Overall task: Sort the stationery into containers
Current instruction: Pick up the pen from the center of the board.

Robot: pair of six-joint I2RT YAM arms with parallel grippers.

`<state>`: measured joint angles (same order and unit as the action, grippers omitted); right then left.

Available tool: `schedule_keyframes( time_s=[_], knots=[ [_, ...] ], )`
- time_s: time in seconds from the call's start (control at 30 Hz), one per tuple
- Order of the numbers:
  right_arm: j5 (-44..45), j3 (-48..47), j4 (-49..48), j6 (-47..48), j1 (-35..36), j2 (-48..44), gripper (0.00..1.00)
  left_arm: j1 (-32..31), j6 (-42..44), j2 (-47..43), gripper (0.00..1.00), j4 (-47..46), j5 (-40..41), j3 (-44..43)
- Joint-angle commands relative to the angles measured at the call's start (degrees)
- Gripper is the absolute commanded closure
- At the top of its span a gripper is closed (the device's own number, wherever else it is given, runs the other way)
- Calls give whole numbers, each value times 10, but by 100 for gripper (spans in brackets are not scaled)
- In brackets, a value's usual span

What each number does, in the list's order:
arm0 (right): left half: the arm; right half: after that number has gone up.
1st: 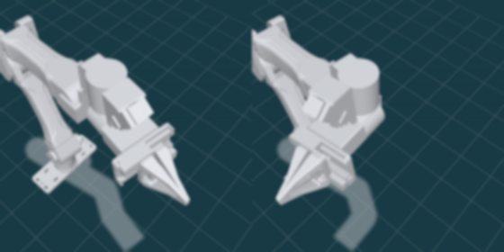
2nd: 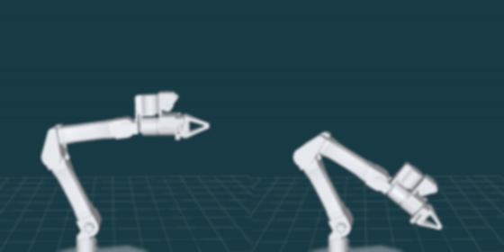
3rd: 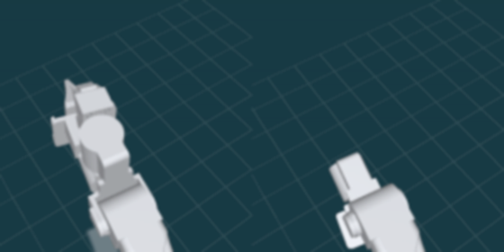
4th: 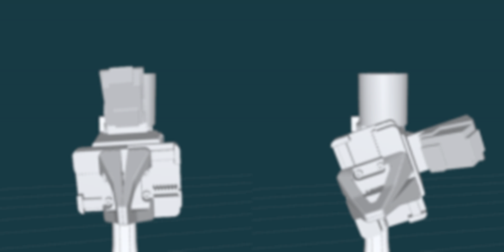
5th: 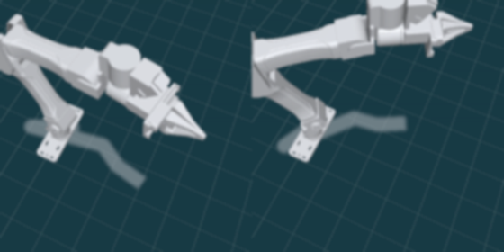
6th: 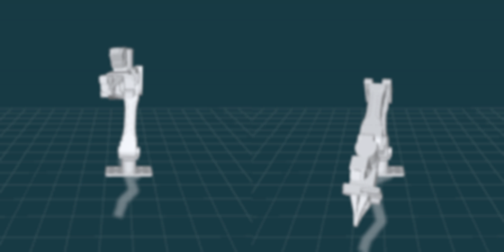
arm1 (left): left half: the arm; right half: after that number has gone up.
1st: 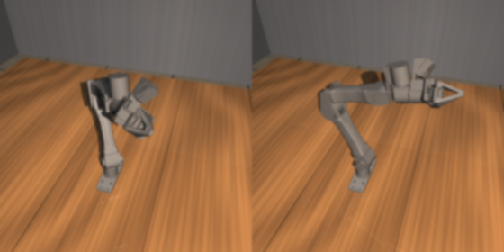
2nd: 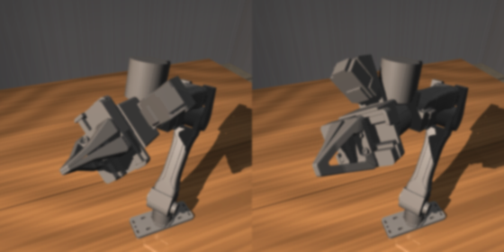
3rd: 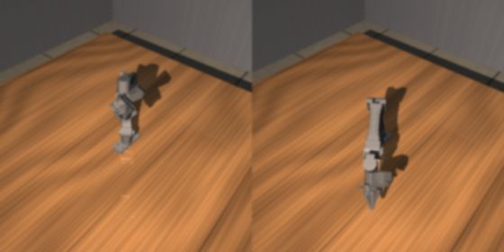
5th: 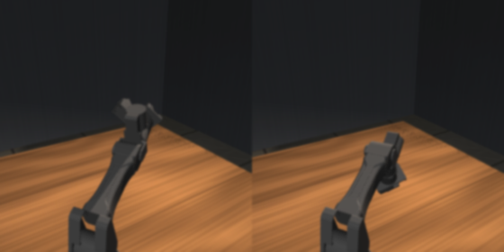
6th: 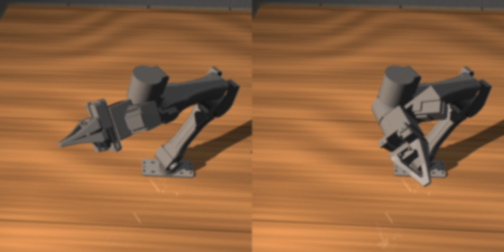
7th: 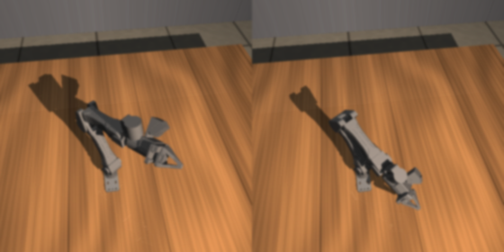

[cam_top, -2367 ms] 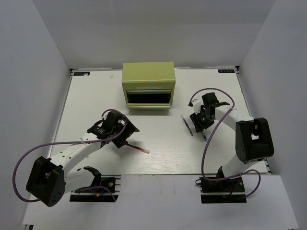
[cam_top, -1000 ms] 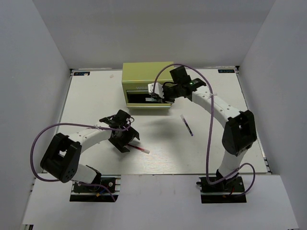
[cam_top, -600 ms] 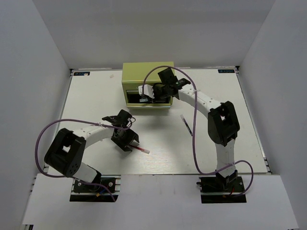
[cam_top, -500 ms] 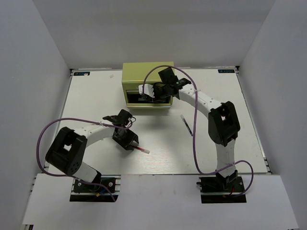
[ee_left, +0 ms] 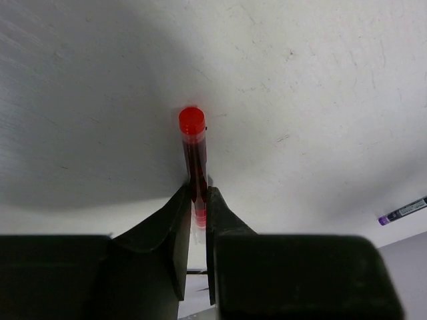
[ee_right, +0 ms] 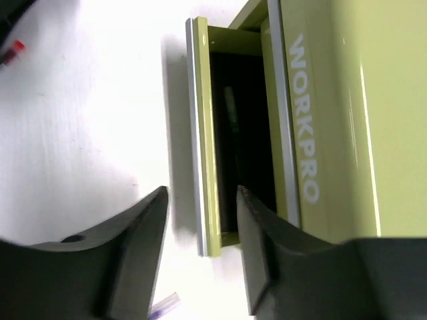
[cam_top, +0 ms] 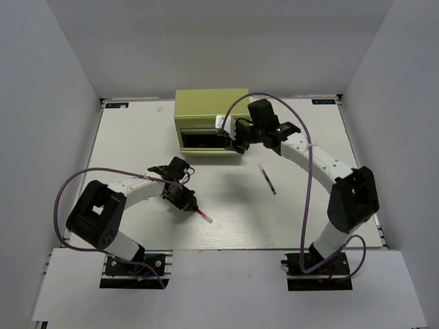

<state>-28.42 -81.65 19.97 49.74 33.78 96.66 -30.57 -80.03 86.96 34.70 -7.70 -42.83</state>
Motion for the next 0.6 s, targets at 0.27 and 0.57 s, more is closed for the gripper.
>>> schedule_keyframes(
  time_s=[0.27,0.57],
  knots=[
    [1,133,-43,-104,-37,-107,10,-8,32,-36,100,54,79,-89],
    [34,226,-72,-157,-78,-162,10,5,-36,-76,100,-3,74,-180]
  ],
)
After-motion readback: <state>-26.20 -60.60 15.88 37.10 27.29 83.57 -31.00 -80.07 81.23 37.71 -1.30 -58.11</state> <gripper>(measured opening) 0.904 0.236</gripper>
